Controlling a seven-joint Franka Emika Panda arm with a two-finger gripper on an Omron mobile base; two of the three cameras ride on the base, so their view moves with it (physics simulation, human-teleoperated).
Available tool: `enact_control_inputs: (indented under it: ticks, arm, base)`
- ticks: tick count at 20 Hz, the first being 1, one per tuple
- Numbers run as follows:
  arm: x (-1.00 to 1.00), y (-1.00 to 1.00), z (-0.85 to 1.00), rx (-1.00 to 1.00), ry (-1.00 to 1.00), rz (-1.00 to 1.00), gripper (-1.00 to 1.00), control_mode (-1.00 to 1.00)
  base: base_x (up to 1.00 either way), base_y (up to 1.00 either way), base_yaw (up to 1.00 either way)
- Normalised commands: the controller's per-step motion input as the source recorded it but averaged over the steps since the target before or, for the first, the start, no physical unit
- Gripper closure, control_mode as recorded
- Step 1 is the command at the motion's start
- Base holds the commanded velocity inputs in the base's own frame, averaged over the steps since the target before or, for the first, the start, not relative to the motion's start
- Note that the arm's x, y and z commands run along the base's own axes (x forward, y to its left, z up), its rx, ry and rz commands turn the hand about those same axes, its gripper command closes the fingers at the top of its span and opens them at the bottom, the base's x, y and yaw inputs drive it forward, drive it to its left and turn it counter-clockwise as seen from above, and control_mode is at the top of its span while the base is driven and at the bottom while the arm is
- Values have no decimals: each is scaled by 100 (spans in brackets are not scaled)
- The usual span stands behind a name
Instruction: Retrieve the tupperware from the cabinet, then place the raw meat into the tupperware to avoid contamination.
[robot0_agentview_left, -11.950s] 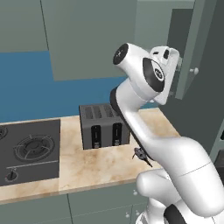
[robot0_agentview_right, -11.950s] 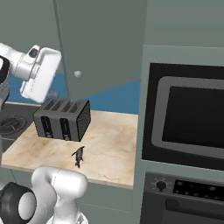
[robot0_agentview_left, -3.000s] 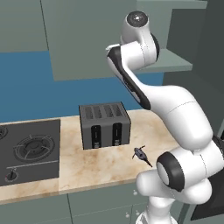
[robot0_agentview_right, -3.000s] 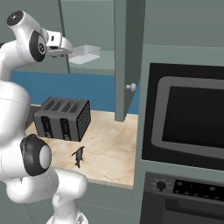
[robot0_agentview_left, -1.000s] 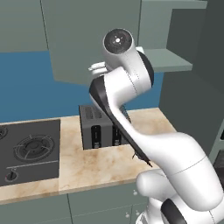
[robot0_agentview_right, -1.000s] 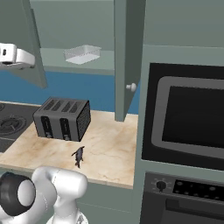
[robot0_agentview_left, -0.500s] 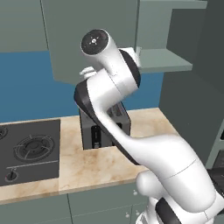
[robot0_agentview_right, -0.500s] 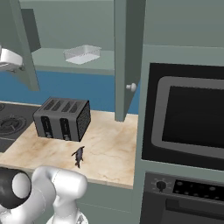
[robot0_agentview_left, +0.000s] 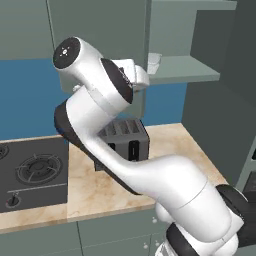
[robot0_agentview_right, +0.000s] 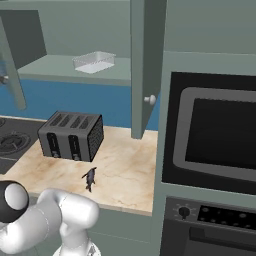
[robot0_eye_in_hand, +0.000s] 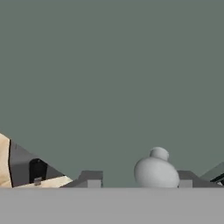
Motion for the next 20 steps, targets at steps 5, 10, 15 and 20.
enact_control_inputs:
  ticks: [5, 10, 15, 20]
  arm:
    - [-25, 26, -1, -3, -5, -4, -100, -100]
    - [-56, 0, 0, 0, -5, -2, -100, -100]
    - [-69, -3, 0, 0, -8, -2, -100, -100]
    - [-64, -64, 0, 18, -5, -2, -100, -100]
  base:
    - [0, 0, 0]
    - [0, 0, 0]
    - [0, 0, 0]
    - [0, 0, 0]
